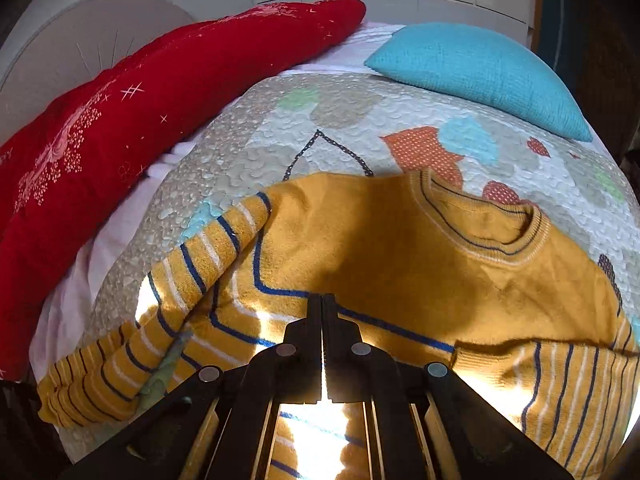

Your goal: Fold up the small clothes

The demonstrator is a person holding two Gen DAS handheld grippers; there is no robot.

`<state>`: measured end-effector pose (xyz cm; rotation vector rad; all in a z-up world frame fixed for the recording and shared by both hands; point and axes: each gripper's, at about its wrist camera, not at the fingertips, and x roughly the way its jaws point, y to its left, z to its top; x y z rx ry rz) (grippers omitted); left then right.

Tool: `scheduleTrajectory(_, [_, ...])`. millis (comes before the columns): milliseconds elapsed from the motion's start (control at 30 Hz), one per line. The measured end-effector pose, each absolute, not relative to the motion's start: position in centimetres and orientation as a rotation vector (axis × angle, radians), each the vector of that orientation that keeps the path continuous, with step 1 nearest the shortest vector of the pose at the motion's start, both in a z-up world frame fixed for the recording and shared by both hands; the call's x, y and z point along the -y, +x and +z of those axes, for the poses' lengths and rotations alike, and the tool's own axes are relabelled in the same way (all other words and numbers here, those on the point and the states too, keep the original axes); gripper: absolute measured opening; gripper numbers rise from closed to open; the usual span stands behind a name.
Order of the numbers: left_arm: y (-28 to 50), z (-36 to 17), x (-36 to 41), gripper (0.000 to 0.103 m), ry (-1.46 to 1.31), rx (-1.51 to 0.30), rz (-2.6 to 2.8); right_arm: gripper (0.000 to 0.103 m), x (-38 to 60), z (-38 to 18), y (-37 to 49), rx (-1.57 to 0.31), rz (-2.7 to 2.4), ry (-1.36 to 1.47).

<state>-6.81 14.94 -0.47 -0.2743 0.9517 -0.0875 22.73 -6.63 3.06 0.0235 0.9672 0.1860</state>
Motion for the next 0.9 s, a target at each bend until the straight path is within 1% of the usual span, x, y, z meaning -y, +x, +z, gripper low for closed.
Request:
scheduleTrajectory(67, [-6.9,-0.5,-15.7,0.08,-0.272,-0.948,-0.07,0.002,6.4,3.2,23.1,-0.961,0.18,-0.012])
scheduleTrajectory(133, [-7.0,-0.7,-16.4,0.08,-0.275,-0.946,-0.057,0.007,7.3,3.4,22.3,-0.96,0.172,-0.05])
scheduleTrajectory(200, [-6.9,-1.0,-17.0,0.08,-0.284,-0.954,-0.048,0.031,8.9,3.3,21.0,-0.968,0.15,-0.08])
scheduleTrajectory(233, [-6.7,-1.3,-17.2,0.08,-0.29,-0.959,-0.046,0.034,9.8,2.9,20.4,-0.979,0.142,-0.086])
scheduleTrajectory(333, [-6.2,-1.7,-17.3,0.08,-0.292,-0.972,-0.041,0.037,12.1,1.8,19.0,-1.012,0.108,-0.099])
scheduleTrajectory(400, [-6.2,-1.7,-16.9,0.08,-0.284,-0.968,-0.042,0.048,13.3,0.9,18.2,-1.026,0.088,-0.102])
scheduleTrajectory(467, [-6.3,-1.6,-16.7,0.08,-0.285,-0.965,-0.05,0.053,14.1,0.0,17.7,-1.036,0.08,-0.099])
scheduleTrajectory(567, [-6.3,-1.8,-16.3,0.08,-0.282,-0.973,-0.049,0.053,14.3,-1.5,17.2,-1.03,0.069,-0.147])
scheduleTrajectory(633, [-6.2,-1.8,-16.2,0.08,-0.277,-0.977,-0.046,0.033,14.0,-1.7,16.7,-0.994,0.048,-0.2])
scheduleTrajectory(667, [-6.2,-1.8,-16.2,0.08,-0.278,-0.977,-0.046,0.011,14.2,-1.5,16.6,-0.987,0.041,-0.19])
scheduleTrajectory(900, [-6.2,-1.9,-16.6,0.08,-0.287,-0.977,-0.06,0.01,16.4,3.8,17.1,-0.885,0.0,0.014])
